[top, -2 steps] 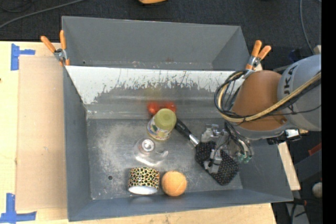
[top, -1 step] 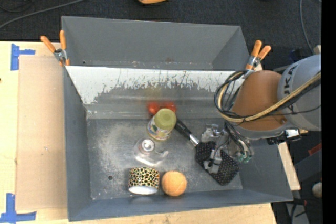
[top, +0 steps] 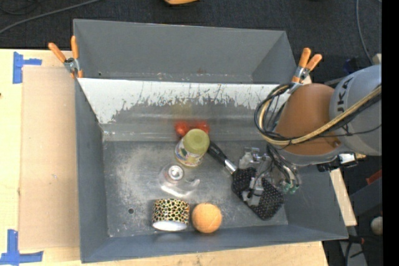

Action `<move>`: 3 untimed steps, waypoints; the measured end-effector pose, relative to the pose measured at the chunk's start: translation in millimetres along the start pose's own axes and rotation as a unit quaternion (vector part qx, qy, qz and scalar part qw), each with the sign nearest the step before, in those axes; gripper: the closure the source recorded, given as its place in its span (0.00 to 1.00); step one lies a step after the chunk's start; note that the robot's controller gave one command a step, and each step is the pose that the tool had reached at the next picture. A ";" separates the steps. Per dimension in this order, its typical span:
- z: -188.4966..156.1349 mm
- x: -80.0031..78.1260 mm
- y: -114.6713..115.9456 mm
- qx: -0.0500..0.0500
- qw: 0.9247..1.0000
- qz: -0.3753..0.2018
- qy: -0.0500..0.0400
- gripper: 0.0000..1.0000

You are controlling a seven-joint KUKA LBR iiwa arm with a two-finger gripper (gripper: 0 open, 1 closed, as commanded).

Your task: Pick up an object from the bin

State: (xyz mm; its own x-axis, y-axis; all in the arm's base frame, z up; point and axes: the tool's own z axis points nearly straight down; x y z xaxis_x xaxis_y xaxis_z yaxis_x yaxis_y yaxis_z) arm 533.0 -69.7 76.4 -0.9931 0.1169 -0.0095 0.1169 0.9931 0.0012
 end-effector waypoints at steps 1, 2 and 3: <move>0.0 0.0 0.0 0.000 1.000 0.000 0.000 1.00; 0.0 0.0 0.0 0.000 1.000 0.000 0.000 1.00; 0.0 0.0 0.0 0.000 1.000 0.000 0.000 1.00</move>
Offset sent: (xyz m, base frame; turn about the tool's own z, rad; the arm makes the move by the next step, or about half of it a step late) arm 0.0000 0.0000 0.0000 0.0000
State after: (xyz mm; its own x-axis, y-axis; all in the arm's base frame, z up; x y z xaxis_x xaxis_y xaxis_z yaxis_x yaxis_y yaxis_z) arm 533.0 -69.6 76.4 -0.9932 0.1161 -0.0096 0.1161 0.9932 0.0011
